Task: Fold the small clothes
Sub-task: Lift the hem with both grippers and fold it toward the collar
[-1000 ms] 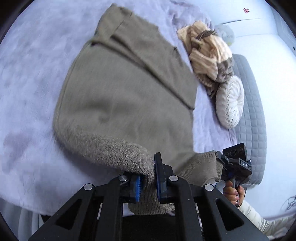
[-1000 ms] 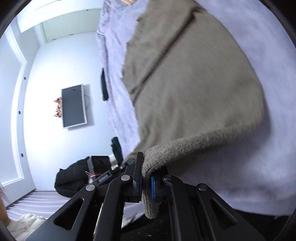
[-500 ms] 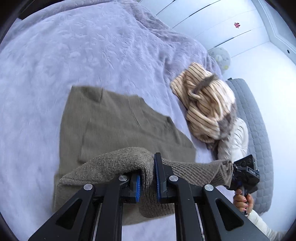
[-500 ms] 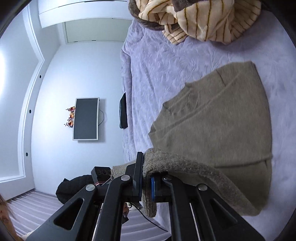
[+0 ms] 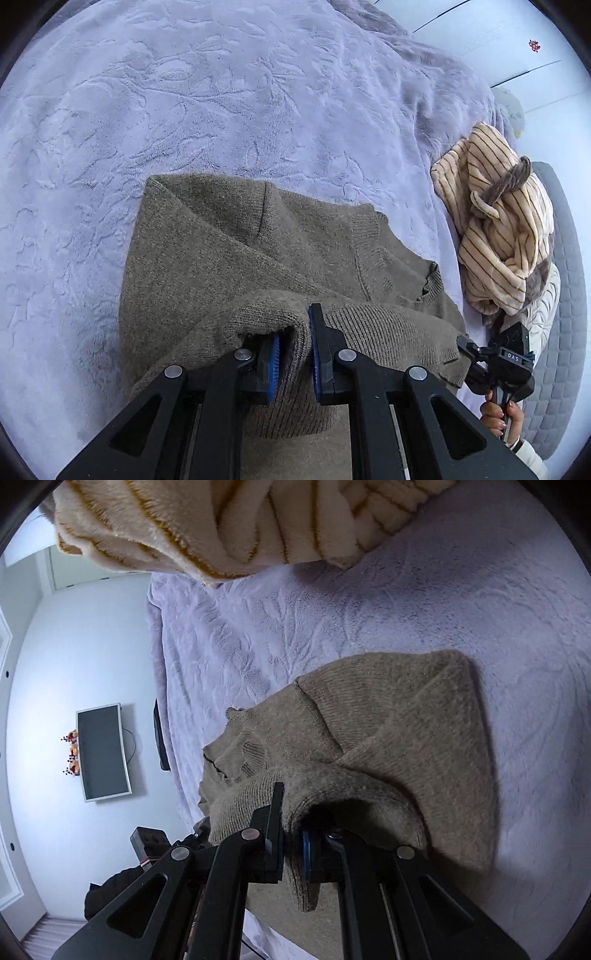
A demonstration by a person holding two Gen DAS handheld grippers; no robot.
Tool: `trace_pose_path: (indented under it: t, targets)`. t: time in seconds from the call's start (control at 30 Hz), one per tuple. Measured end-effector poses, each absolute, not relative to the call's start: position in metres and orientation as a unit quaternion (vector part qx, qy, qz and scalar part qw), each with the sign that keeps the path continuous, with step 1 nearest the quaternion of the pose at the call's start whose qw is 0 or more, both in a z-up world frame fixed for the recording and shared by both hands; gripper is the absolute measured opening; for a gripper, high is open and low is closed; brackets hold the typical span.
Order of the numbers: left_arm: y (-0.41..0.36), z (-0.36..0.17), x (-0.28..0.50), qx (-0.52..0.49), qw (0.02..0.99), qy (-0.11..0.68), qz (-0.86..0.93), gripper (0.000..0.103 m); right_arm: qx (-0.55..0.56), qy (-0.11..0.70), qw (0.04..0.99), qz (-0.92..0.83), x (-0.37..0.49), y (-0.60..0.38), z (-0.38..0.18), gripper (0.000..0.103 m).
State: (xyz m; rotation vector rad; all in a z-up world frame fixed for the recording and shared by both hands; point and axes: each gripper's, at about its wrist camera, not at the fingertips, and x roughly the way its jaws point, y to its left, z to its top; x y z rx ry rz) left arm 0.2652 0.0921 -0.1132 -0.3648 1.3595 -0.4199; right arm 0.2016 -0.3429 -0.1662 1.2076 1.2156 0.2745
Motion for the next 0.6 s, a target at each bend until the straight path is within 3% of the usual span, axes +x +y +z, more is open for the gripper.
trace_pose_path:
  t: [0.07,0.13,0.17,0.2,0.37,0.6]
  targets:
    - [0.095,-0.098,0.261,-0.172,0.744,0.615,-0.197,0.014,0.531,0.537,0.644,0.125,0.203,-0.343,-0.162,0.015]
    - [0.098,-0.079,0.253,-0.17,0.745,0.609,-0.213,0.014,0.523,0.537,0.648,0.136,0.199,-0.342,-0.152,0.034]
    - [0.099,-0.069,0.248,-0.16,0.749,0.605,-0.217,0.014,0.521,0.536,0.648,0.143,0.196,-0.342,-0.148,0.052]
    - [0.101,-0.063,0.245,-0.154,0.754,0.601,-0.216,0.014,0.521,0.536,0.647,0.15,0.194,-0.341,-0.145,0.054]
    - [0.119,-0.048,0.234,-0.134,0.772,0.589,-0.2,0.014,0.527,0.529,0.644,0.166,0.18,-0.338,-0.142,0.053]
    - [0.095,-0.089,0.195,-0.061,0.728,0.645,-0.224,0.014,0.531,0.53,0.637,0.175,0.186,-0.326,-0.149,0.051]
